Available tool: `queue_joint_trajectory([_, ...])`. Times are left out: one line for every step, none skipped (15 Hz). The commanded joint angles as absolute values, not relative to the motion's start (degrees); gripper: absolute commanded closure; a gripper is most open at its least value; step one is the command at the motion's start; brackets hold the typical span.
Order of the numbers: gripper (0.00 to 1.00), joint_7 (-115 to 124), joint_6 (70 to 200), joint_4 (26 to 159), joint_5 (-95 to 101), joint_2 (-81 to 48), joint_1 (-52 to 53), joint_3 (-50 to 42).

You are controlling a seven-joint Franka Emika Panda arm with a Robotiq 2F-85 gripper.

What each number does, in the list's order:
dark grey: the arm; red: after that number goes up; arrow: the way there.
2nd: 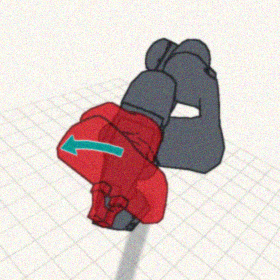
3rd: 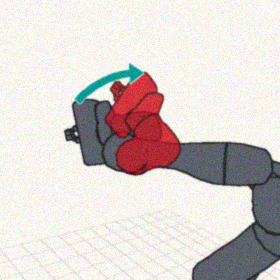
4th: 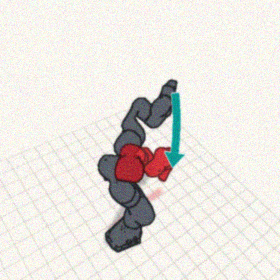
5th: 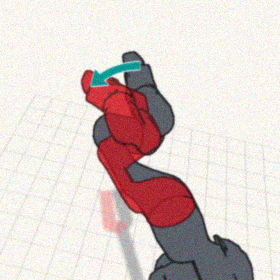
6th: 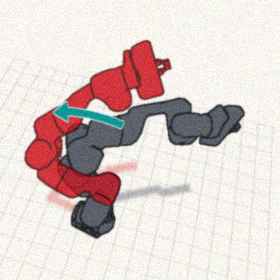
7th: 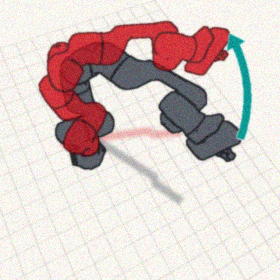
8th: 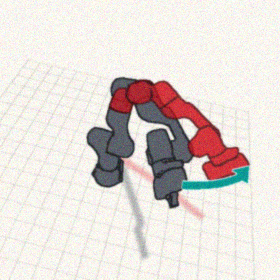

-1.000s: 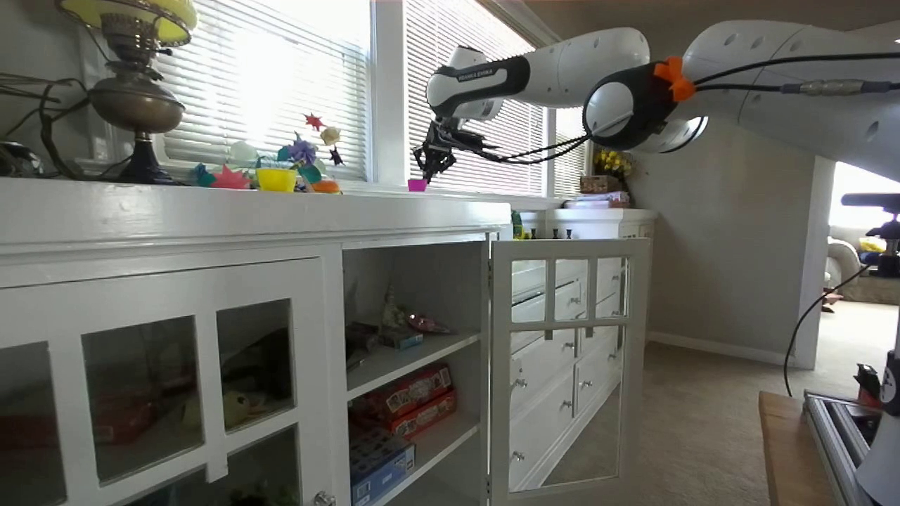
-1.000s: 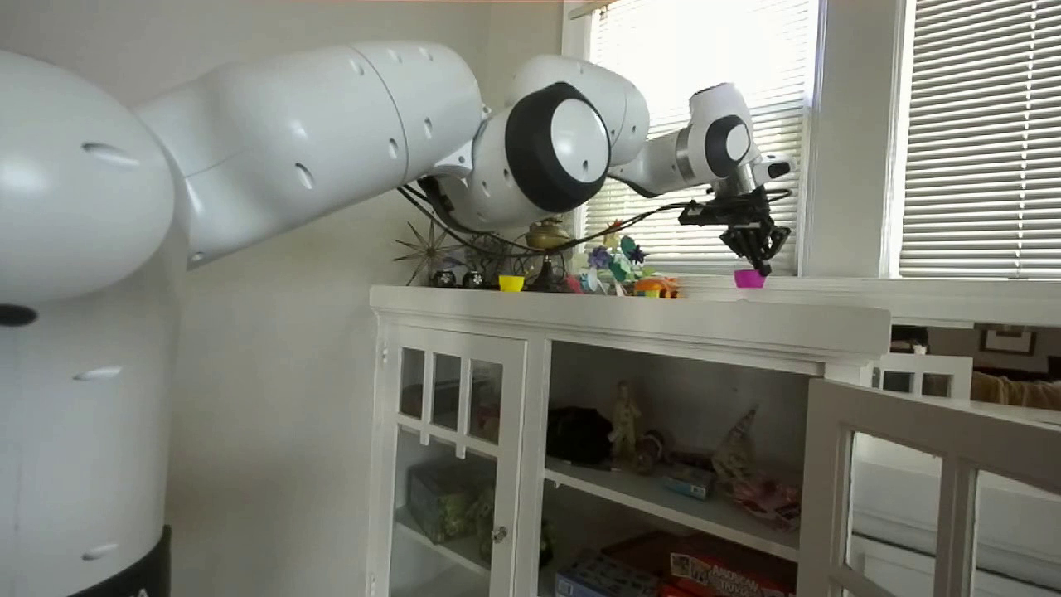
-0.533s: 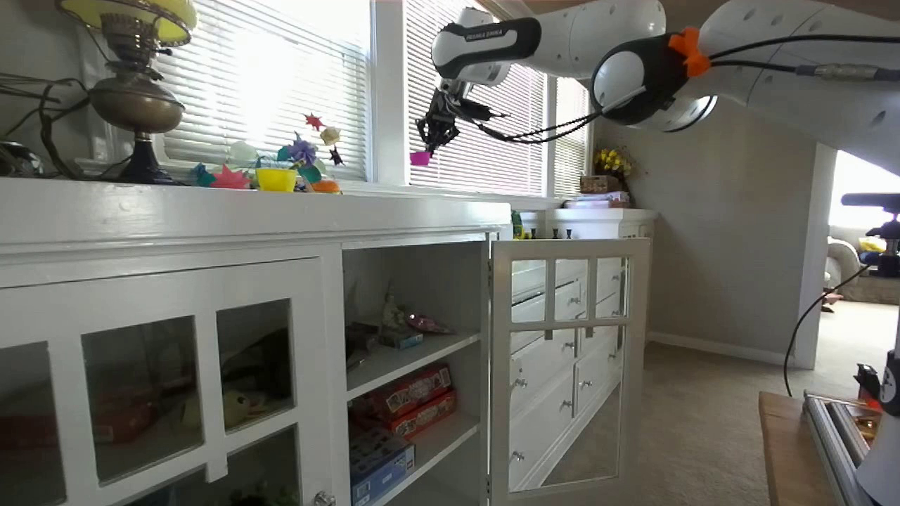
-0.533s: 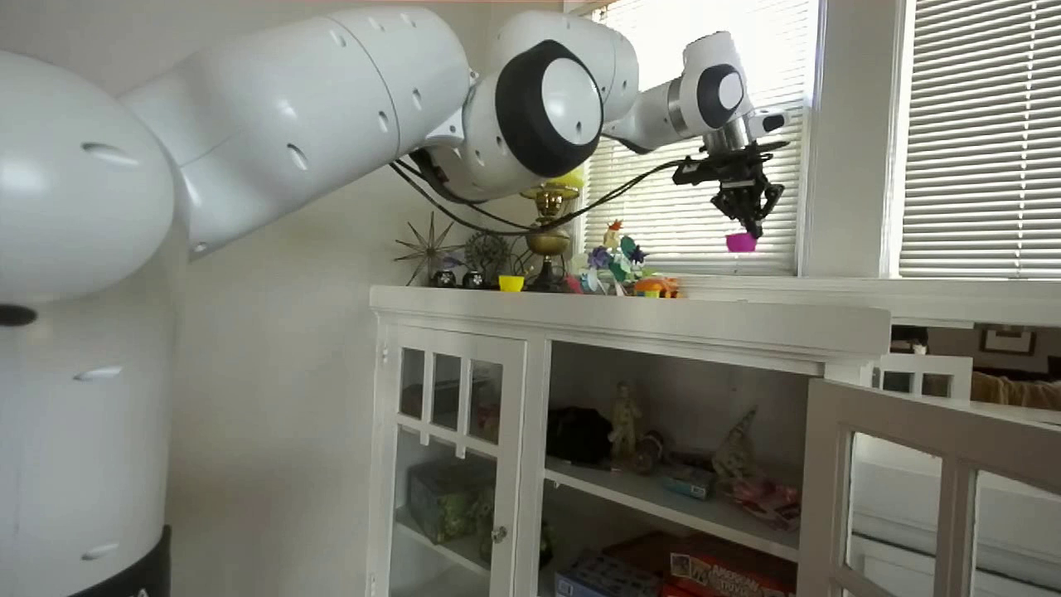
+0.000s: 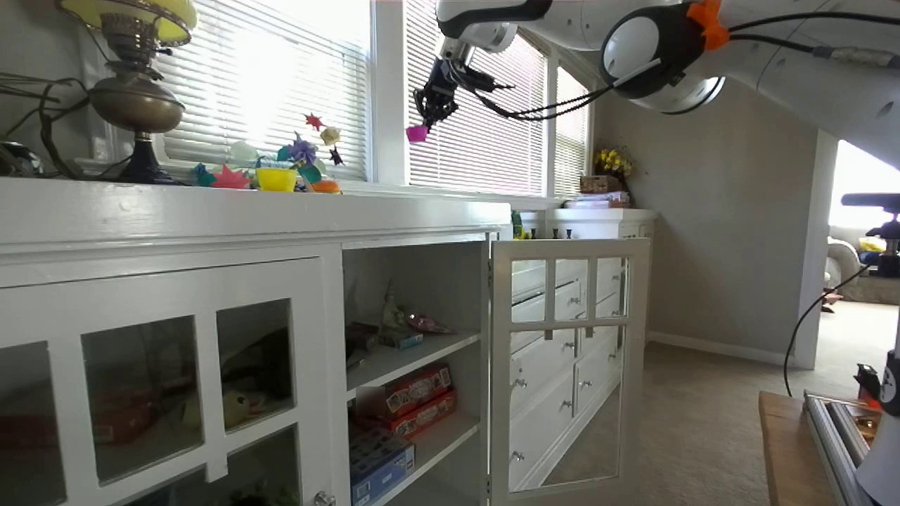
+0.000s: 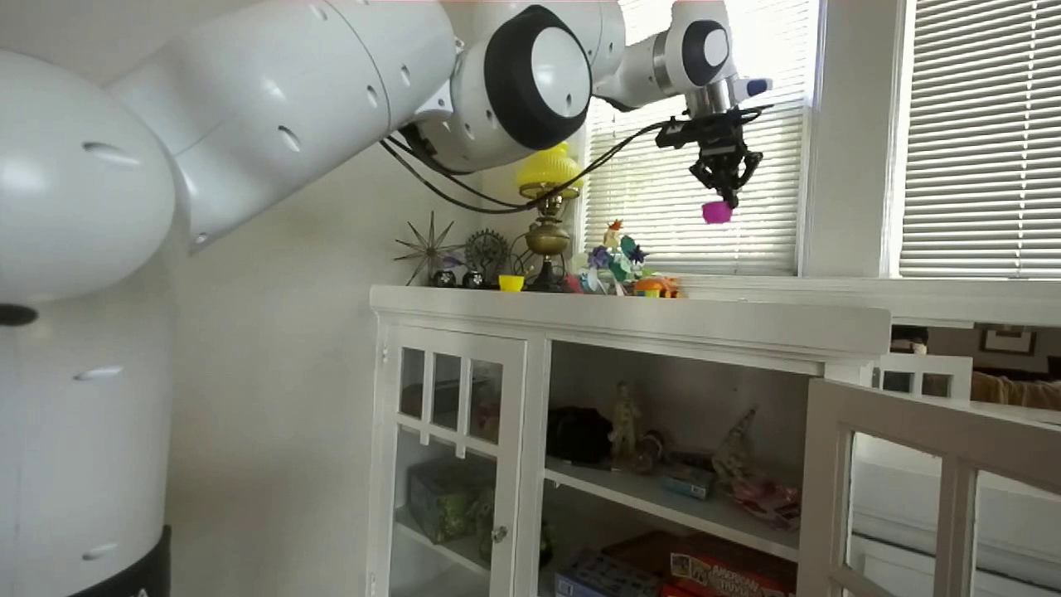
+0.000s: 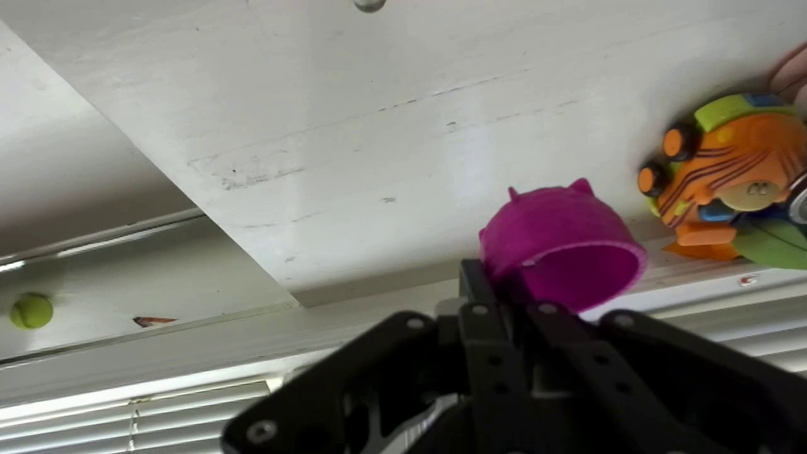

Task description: Move the pink bowl to the right

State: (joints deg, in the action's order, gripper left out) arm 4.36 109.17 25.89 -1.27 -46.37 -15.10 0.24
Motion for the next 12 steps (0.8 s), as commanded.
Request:
queue_joint_trajectory([0.98,1.6,104.2,27.2,-4.0,-43.2,-14.9,1.4])
queue_joint_trajectory([0.98,1.3,102.8,27.2,-4.1,-42.7,-14.7,1.6])
queue_joint_trajectory([0.98,1.0,101.3,27.2,-4.2,-42.2,-14.5,1.7])
queue_joint_trajectory([0.98,0.7,99.5,27.3,-4.5,-41.7,-14.3,2.0])
queue_joint_trajectory([0.98,0.5,97.9,27.3,-4.6,-41.3,-14.1,2.2])
queue_joint_trajectory([0.98,0.4,96.4,27.3,-4.6,-40.8,-13.9,2.3])
queue_joint_trajectory([0.98,0.3,95.0,27.2,-4.7,-40.5,-13.8,2.4])
queue_joint_trajectory([0.98,0.4,93.9,27.1,-4.6,-40.1,-13.6,2.3])
queue_joint_trajectory([0.98,0.5,92.8,27.0,-4.5,-39.8,-13.4,2.2])
queue_joint_trajectory([0.98,0.7,92.0,27.0,-4.4,-39.5,-13.3,2.1])
queue_joint_trajectory([0.98,0.8,91.3,26.9,-4.2,-39.2,-13.2,1.9])
queue_joint_trajectory([0.98,0.9,90.4,26.9,-4.3,-38.9,-13.2,2.0])
